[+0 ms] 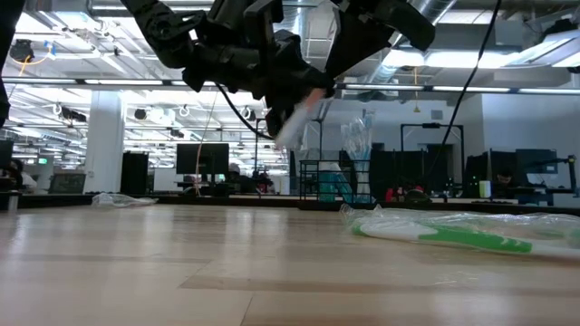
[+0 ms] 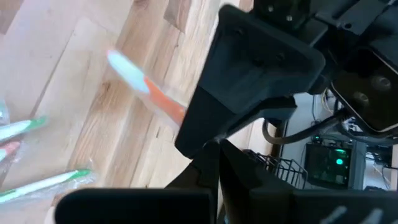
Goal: Pick & Place toothbrushing station
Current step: Put the orange toothbrush into the mesh organizer
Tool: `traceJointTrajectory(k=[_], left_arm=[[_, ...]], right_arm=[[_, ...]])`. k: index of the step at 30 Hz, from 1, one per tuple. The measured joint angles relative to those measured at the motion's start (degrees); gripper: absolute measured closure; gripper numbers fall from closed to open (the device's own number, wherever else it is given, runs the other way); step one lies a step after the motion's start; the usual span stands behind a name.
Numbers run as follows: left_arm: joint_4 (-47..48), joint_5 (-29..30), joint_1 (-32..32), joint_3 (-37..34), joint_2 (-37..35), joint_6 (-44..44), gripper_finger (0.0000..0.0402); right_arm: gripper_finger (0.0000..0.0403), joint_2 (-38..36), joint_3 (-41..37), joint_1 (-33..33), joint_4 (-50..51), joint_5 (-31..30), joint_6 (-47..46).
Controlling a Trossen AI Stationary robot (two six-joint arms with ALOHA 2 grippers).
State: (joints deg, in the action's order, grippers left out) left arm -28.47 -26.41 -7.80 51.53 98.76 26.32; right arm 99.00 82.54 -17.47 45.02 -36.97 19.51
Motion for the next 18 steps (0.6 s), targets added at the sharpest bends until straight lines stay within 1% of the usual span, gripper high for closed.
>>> traceJointTrajectory(k=[2, 7, 11, 14, 18], left_arm=[[0.03, -0.07, -0.03, 0.00, 0.00, -0.59, 0.0386], [0.21, 0.10, -0.03, 0.00, 0.00, -0.59, 0.0384], [0.64, 0.70, -0.05, 0.04, 0.00, -0.93, 0.0387], [1.24, 2.31, -0.05, 0.07, 0.00, -2.03, 0.0387], [1.61, 2.74, -0.73, 0.07, 0.00, -2.14, 0.0387]], right_arm=[[0.0403, 0.00, 0.00, -0.03, -0.24, 0.08, 0.00], [0.0393, 0.00, 0.00, -0.01, -0.31, 0.11, 0.54], [0.0357, 0.00, 0.00, -0.03, -0.53, -0.42, 1.37], [0.0328, -0.22, 0.00, -0.22, -0.79, -0.53, 1.92], [0.0298, -0.86, 0.00, -0.64, -0.89, -0.55, 1.95]])
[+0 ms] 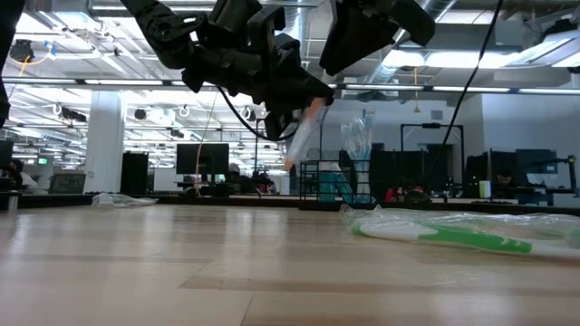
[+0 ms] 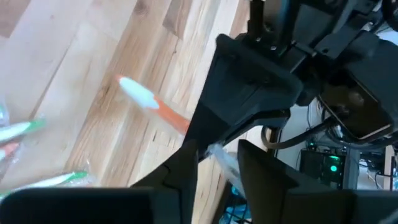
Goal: Pick & Place toothbrushing station
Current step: Put the orange toothbrush into the mesh organizer
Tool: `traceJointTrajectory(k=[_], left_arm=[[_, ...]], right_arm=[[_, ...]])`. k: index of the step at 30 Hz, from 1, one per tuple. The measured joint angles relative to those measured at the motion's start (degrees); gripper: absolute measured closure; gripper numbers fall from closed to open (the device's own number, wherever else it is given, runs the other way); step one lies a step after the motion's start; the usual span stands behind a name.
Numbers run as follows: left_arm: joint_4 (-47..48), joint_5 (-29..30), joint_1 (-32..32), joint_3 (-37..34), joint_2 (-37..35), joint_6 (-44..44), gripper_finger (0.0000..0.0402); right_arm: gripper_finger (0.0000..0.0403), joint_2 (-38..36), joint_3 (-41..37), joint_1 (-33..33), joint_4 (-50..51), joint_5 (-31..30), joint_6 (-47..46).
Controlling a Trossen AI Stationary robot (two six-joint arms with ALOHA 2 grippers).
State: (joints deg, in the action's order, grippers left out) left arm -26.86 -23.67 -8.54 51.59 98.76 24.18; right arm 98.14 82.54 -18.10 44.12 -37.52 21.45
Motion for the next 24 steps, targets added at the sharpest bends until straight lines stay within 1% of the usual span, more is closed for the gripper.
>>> traceJointTrajectory(k=[4, 8, 14, 18, 21, 24], left_arm=[[-0.03, 0.07, -1.55, 0.00, 0.00, -1.12, 0.0387], [-0.09, 2.90, -3.18, 0.00, 0.00, -1.73, 0.0387], [-0.68, 4.63, -4.65, 0.00, 0.00, -4.89, 0.0385], [-0.93, 6.74, -4.78, 0.00, -0.02, -5.94, 0.0384], [-2.63, 6.88, -5.04, 0.00, -0.02, -6.22, 0.0384], [-3.49, 6.86, -5.61, 0.00, -0.02, -6.33, 0.0384]], right_arm=[[0.0281, -1.68, 0.00, -0.64, 0.12, -0.03, -1.62], [0.0278, -3.14, 0.00, -0.65, 1.01, 0.08, -6.35], [0.0289, -4.19, -0.24, -0.64, 5.72, 0.38, -14.59], [0.0296, -4.19, -0.33, -0.29, 8.87, 3.79, -19.44], [0.0303, -4.19, -0.33, 0.14, 9.82, 6.25, -21.32], [0.0311, -4.19, -0.33, 0.28, 10.44, 6.34, -21.53]])
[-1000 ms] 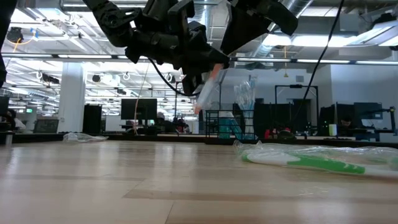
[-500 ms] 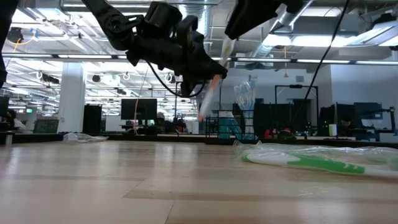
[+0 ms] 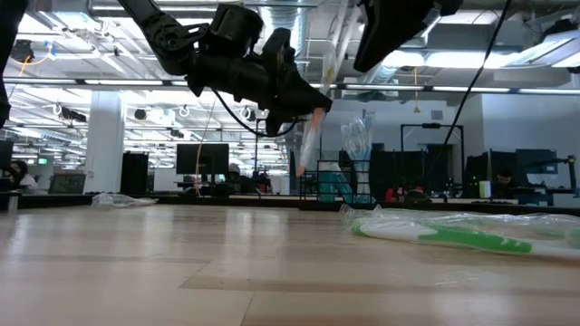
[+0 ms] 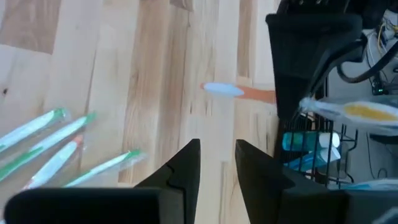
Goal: Pick & Place toothbrushing station
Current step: Put the orange toothbrush into the mesh organizer
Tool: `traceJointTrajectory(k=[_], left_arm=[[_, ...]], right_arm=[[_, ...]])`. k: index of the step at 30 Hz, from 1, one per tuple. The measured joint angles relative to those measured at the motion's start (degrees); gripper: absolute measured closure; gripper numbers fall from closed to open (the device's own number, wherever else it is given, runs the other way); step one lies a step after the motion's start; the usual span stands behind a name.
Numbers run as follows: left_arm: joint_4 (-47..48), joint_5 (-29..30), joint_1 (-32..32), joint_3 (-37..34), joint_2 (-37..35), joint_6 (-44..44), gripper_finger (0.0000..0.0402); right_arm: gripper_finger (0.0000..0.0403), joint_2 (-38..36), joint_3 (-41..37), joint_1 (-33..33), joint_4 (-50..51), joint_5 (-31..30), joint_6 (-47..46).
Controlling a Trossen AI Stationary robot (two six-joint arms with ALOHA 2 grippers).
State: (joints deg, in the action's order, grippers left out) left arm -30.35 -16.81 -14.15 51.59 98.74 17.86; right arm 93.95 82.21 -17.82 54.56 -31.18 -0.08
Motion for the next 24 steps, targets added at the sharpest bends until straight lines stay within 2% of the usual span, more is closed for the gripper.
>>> traceJointTrajectory(k=[7, 13, 17, 24], left_arm=[[-0.67, 0.07, -2.27, 0.00, -1.12, -1.19, 0.0383], [-0.61, 0.19, -3.36, 0.00, -4.85, -2.90, 0.0383], [-0.63, 0.96, -3.63, 0.00, -8.10, -5.18, 0.0383], [-0.93, 7.05, -4.13, 0.02, -11.58, -9.00, 0.0383]], right_arm=[[0.0332, 0.00, 0.00, 0.45, 2.36, 0.28, -2.23], [0.0337, -0.08, -0.87, 1.63, 1.74, 1.60, -3.16], [0.0337, -2.23, -7.95, 2.88, -2.67, 2.78, -3.00], [0.0337, -11.11, -20.91, 5.37, -18.98, 4.66, -2.69]])
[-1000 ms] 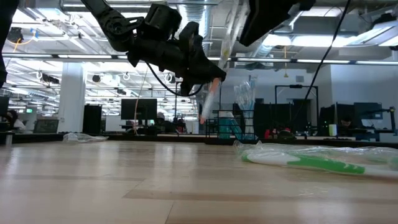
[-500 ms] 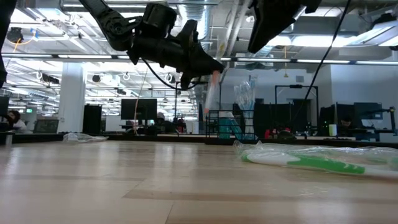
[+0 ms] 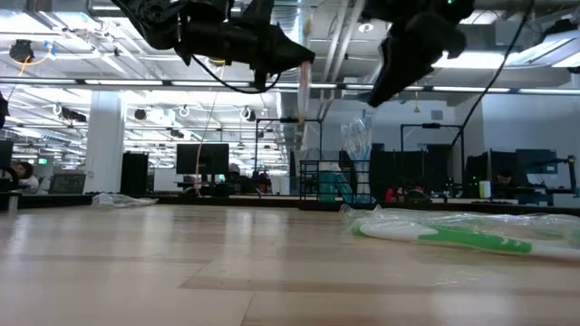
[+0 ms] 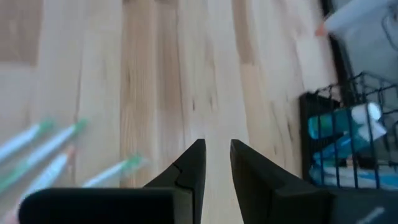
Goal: Pick & Place toothbrushing station
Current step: Put the orange toothbrush into the mesh organizer
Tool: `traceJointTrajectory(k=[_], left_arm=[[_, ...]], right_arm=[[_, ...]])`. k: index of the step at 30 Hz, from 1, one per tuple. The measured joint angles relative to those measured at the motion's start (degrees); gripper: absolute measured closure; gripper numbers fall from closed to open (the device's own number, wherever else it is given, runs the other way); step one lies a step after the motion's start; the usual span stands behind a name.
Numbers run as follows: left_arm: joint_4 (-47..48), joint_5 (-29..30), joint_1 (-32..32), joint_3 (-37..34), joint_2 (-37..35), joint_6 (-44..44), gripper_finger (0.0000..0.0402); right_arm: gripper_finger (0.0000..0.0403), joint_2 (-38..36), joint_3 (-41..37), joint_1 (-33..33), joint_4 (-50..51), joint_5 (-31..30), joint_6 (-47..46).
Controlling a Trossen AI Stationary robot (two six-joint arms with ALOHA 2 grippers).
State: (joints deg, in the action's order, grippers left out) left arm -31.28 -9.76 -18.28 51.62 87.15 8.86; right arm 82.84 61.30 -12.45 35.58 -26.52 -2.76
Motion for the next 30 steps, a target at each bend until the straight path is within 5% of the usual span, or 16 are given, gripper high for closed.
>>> traceJointTrajectory(k=[13, 19, 30], left_arm=[[-5.61, 4.41, -4.22, -0.02, 1.75, -5.84, 0.0383], [-12.58, 4.98, -4.83, 0.06, 4.58, -7.01, 0.0383], [-20.40, 5.79, -8.46, 0.04, 10.77, -7.08, 0.0383]], right_arm=[[0.0337, -14.38, -14.85, 4.86, -18.70, 7.16, 3.25], [0.0337, -17.70, -18.15, 8.72, -18.77, 7.88, 3.39], [0.0337, -23.68, -23.84, 16.36, -26.37, 18.73, 8.05]])
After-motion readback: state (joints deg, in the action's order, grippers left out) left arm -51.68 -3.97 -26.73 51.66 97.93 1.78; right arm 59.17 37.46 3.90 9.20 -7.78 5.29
